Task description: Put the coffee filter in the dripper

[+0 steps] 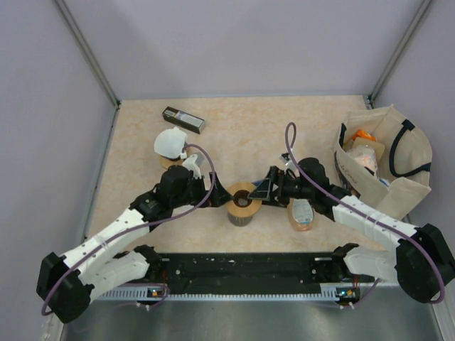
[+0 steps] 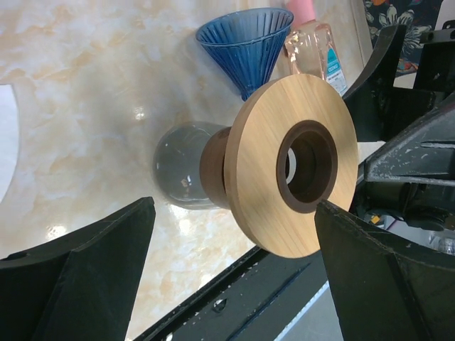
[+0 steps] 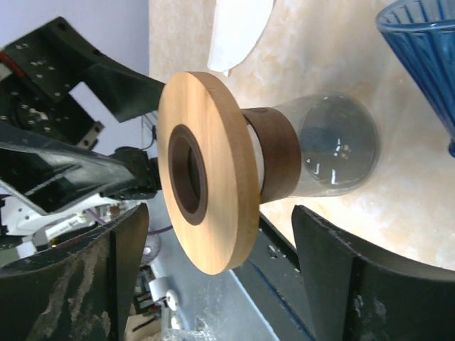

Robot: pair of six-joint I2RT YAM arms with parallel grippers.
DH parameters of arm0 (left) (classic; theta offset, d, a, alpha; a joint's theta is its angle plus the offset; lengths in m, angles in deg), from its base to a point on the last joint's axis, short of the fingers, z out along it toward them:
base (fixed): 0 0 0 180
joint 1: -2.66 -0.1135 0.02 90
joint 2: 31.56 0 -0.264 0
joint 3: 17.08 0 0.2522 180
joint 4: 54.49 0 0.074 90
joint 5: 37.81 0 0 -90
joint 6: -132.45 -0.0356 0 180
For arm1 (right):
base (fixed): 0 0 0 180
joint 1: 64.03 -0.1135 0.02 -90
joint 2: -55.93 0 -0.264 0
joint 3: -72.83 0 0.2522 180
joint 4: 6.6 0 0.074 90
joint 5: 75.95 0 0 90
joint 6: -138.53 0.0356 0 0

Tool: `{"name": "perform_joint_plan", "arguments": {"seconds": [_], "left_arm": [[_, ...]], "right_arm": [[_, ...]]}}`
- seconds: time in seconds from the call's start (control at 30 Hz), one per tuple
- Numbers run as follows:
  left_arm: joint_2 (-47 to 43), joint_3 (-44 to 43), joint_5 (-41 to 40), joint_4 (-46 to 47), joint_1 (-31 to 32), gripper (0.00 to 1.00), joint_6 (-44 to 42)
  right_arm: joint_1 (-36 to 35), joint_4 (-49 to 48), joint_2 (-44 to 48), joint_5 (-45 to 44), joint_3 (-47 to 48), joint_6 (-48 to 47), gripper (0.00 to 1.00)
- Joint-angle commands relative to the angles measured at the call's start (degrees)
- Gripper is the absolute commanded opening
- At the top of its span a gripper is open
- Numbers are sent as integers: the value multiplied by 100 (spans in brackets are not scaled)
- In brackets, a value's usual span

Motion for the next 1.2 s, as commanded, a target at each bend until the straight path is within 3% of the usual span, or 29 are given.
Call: {"name": "perform_joint_plan", "arguments": {"seconds": [0.0, 0.07, 0.53, 0.87, 1.17], "left_arm": [[-569, -60, -566, -330, 12, 99, -90], [-788, 1, -760, -497, 21, 99, -99], [-2160, 405, -2596, -1587, 12, 99, 384], [-2213, 397, -3968, -2238, -5, 99, 973], [-1932, 353, -4356, -2458, -181, 99, 1299]], "right_arm": [[-78, 228, 272, -295, 348, -503, 86], [-78, 404, 403, -462, 392, -644, 99], [-60, 1072, 984, -1938, 770, -1769, 99], [238, 1283, 1037, -2659, 911, -1954, 99], [643, 1459, 563, -2712, 1367, -2551, 99]]}}
